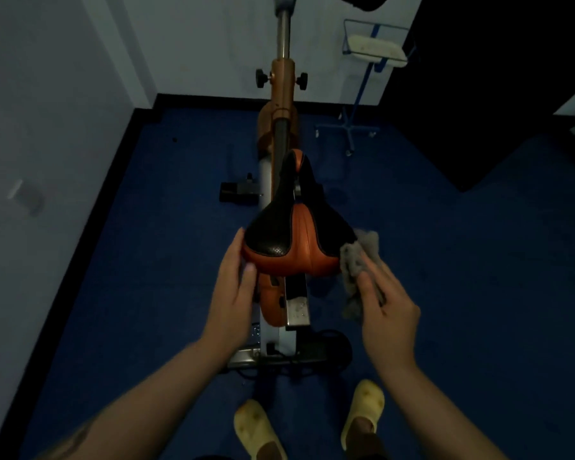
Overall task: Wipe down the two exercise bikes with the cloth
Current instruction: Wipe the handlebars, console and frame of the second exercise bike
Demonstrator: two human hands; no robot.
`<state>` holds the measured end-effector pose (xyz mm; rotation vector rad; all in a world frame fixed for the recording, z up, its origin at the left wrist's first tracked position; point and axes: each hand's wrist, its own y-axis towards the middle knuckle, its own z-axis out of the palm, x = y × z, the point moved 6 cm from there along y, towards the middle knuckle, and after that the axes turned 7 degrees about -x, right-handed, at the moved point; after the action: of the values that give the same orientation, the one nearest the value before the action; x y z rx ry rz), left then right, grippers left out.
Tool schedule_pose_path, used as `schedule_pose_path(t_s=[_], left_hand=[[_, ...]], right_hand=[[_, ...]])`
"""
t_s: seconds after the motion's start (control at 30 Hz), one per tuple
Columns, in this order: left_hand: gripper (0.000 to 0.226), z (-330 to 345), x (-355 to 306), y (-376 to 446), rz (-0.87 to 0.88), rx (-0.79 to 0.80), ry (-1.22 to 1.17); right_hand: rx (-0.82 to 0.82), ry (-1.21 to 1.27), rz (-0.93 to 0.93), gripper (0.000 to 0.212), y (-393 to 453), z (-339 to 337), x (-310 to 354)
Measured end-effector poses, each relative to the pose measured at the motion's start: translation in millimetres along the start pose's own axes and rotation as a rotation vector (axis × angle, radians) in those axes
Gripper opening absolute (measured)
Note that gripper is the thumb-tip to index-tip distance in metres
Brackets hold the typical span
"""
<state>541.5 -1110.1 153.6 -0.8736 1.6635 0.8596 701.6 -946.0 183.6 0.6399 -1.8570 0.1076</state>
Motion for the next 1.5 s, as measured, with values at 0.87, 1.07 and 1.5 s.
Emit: schedule_pose_path(t_s=[0.87, 1.07, 1.5], left_hand=[[0.045, 19, 41, -34, 0.221, 0.66, 0.433], [0.045, 15, 37, -38, 0.158, 0.625, 0.349], [0.052, 18, 39, -46, 0.122, 0.688, 0.373]], right_hand=[[0.586, -0.42, -0.429, 0.039, -61, 47, -27], [0.65, -0.466, -0.309, 0.045, -59, 69, -30], [0.62, -0.406, -0.163, 0.052, -82, 59, -36]])
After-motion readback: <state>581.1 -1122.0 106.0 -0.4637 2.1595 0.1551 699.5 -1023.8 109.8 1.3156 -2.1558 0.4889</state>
